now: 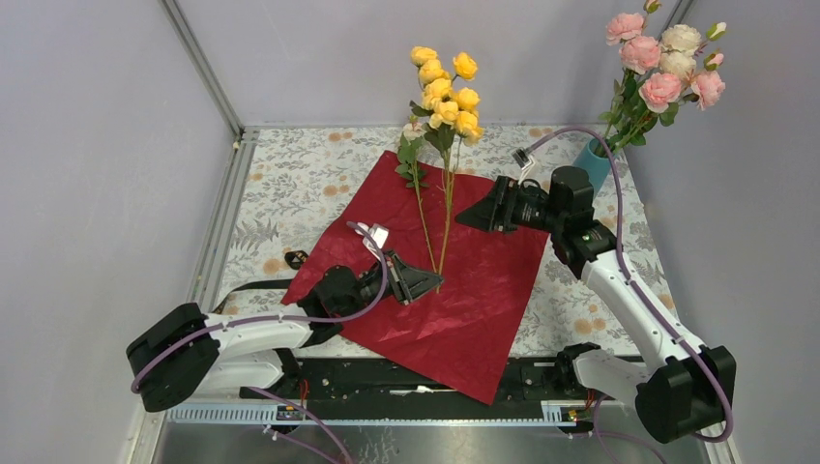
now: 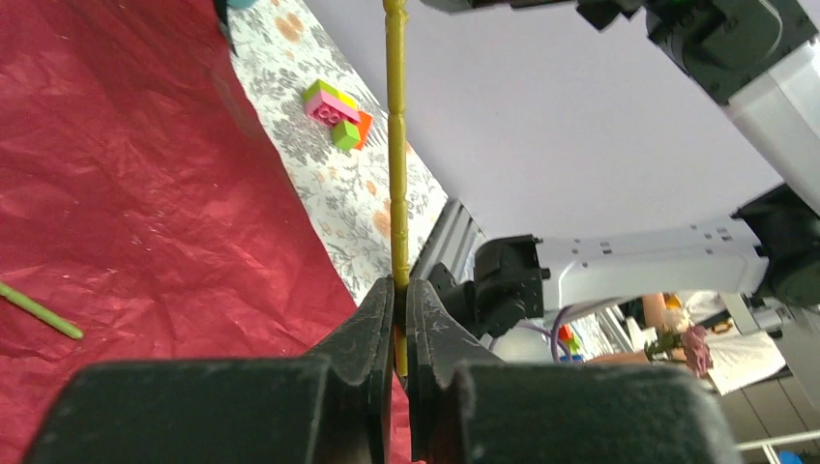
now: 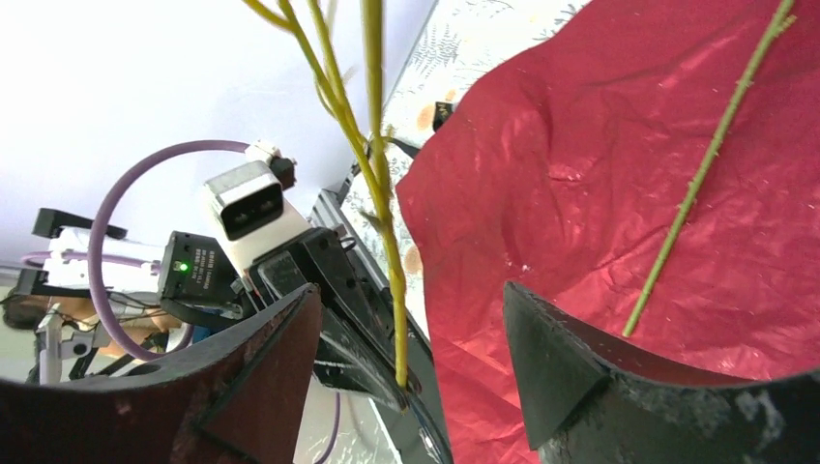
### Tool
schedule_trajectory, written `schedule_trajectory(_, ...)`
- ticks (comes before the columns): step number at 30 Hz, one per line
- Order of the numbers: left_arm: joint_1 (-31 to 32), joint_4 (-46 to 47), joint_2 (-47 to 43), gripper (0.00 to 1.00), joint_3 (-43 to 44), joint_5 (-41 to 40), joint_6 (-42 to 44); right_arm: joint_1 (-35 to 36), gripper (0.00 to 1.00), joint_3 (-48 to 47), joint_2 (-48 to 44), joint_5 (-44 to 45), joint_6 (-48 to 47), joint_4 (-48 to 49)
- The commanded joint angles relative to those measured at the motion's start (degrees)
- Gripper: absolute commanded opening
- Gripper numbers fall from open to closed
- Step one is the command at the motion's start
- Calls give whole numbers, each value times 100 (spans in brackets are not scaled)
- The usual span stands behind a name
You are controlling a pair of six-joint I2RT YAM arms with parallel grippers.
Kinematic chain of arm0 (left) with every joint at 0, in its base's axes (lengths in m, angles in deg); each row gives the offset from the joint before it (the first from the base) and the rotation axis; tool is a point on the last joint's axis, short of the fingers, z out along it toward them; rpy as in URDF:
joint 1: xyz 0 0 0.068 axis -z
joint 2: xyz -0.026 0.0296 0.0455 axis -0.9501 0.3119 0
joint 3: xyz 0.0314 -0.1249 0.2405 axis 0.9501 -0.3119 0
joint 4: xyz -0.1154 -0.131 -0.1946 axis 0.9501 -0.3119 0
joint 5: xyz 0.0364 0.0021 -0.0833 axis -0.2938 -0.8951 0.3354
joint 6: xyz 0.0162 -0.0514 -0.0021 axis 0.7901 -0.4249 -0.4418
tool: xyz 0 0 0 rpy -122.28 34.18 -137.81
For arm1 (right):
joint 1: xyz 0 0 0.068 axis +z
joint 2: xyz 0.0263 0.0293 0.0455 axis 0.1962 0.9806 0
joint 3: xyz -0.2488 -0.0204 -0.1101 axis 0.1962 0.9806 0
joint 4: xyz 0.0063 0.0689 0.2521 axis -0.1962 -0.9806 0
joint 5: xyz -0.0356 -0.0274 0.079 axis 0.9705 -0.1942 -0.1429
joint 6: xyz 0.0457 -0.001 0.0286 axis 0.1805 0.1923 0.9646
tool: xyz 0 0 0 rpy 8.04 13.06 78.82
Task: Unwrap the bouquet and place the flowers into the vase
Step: Pick up the fake flower from the wrapping paper.
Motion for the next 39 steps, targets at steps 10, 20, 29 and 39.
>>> schedule_trajectory(10, 439, 216, -368, 0, 342, 483, 501, 250, 68, -511, -10, -141, 75, 534)
schedule_trajectory(20, 533, 308, -434, 0, 142, 547, 450, 252, 54, -613, -295, 247, 181, 734)
schedule_trajectory(29, 600, 313, -460, 0, 152, 629, 481, 250, 43, -434, -344, 386, 497, 1285)
schedule_trajectory(39, 631, 88, -509, 0, 128, 548, 494, 250, 8, -195, -532, 619, 713, 1713)
